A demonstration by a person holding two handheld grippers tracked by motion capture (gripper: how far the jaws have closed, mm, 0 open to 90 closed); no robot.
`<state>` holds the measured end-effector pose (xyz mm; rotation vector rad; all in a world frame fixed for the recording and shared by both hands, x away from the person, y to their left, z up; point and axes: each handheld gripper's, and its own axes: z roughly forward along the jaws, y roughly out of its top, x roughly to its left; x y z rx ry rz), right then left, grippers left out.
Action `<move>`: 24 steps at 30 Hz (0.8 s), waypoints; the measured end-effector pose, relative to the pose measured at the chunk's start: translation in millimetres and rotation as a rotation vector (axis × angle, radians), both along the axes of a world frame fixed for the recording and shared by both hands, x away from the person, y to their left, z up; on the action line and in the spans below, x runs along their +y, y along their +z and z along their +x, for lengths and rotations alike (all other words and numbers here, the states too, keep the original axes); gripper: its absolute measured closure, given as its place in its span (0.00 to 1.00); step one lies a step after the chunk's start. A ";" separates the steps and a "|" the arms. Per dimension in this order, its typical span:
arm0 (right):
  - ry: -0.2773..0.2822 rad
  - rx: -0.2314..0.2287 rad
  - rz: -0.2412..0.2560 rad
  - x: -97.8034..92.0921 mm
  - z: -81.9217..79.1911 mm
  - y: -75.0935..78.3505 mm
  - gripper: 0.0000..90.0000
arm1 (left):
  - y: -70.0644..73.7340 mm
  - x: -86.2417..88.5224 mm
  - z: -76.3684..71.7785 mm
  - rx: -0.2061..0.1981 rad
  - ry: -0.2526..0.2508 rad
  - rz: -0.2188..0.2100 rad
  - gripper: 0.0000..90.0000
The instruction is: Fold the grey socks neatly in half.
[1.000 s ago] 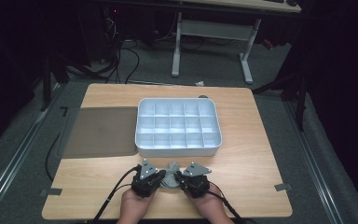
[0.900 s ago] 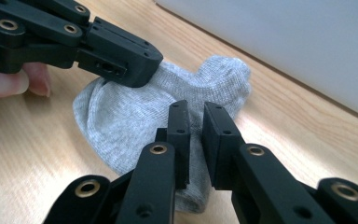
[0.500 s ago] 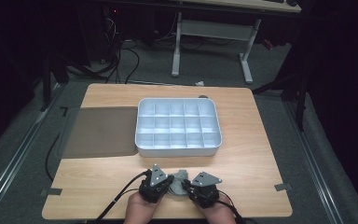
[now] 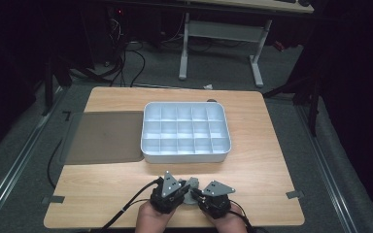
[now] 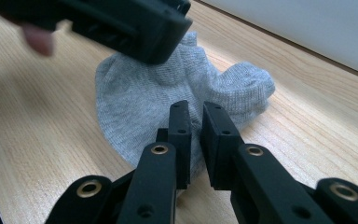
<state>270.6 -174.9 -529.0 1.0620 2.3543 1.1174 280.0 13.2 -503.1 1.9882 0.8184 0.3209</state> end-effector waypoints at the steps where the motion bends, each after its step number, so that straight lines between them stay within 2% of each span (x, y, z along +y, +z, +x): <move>1: 0.000 0.001 0.002 -0.2 0.1 -0.1 0.92 | -1.1 -2.4 -2.1 0.004 -0.009 0.011 0.87; 5: 0.002 0.007 0.004 -0.9 0.5 0.1 0.92 | -15.0 -4.8 -1.1 0.038 0.006 0.079 0.94; 6: 0.002 0.006 0.006 -1.1 0.6 -0.1 0.92 | -17.9 -4.1 -1.4 0.036 0.015 0.094 0.95; 10: 0.002 0.010 0.016 -2.2 0.7 -0.5 0.92 | -24.2 -2.6 -4.9 -0.015 0.037 0.147 0.99; 13: -0.019 0.012 0.036 -3.9 -1.4 3.7 0.82 | -25.0 -3.4 -5.9 -0.023 0.042 0.158 1.00; 15: -0.052 -0.002 0.072 -8.2 -5.9 8.6 0.70 | -25.7 -3.1 -6.0 -0.025 0.044 0.155 1.00; 16: -0.067 0.008 0.092 -11.1 -6.2 9.9 0.66 | -26.1 -3.2 -6.3 -0.029 0.045 0.155 1.00; 18: -0.092 0.064 0.140 -16.6 -4.1 9.4 0.60 | -26.7 -3.4 -7.2 -0.035 0.047 0.155 1.00; 24: -0.101 0.146 0.159 -12.8 3.3 -0.3 0.58 | -28.0 -0.7 -8.9 -0.042 0.049 0.148 1.00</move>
